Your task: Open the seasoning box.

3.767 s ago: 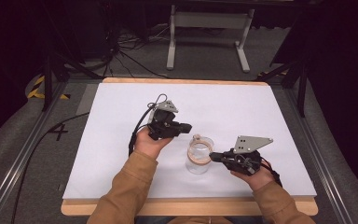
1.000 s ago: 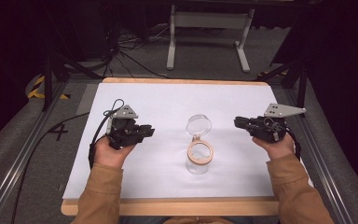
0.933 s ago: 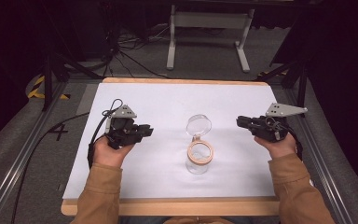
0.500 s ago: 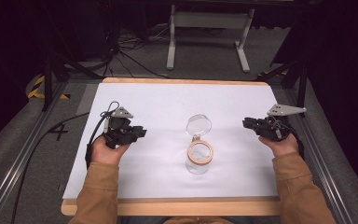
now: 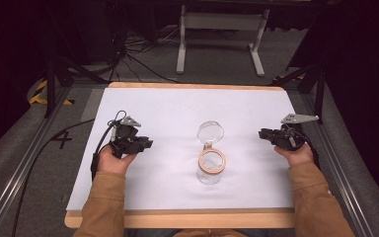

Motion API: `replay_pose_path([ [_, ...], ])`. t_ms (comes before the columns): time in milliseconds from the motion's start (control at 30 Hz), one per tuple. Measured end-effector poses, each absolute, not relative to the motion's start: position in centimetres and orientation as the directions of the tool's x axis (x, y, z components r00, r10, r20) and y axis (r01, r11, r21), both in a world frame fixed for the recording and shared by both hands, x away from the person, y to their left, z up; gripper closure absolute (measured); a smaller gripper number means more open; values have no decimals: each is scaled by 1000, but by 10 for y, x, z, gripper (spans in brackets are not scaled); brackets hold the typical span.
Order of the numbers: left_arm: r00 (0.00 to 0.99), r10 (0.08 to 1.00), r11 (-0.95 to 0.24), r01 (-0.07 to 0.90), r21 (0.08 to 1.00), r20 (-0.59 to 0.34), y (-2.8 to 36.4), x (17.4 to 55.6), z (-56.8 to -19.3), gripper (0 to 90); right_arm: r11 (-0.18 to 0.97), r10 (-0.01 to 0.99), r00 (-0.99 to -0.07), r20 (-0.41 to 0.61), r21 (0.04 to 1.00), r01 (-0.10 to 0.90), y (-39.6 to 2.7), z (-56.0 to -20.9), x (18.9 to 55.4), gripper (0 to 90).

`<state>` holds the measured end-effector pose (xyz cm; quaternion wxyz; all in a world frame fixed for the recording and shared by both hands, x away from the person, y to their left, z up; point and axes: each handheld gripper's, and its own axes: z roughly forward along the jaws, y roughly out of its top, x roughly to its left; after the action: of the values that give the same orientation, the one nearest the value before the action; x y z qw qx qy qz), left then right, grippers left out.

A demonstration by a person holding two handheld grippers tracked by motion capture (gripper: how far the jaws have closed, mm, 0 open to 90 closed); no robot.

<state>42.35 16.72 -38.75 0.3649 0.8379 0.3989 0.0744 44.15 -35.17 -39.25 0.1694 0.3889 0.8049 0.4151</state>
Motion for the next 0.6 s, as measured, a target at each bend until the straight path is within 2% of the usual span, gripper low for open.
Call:
replay_pose_path([
  [267,674,721,-439,627,644,-164,167,428,-395,717,379,800,-597,60,721,580,-355,-414,452,763],
  [600,661,728,-434,650,624,-181,168,431,-403,712,463,781,-625,5,668,583,-348,-426,453,742],
])
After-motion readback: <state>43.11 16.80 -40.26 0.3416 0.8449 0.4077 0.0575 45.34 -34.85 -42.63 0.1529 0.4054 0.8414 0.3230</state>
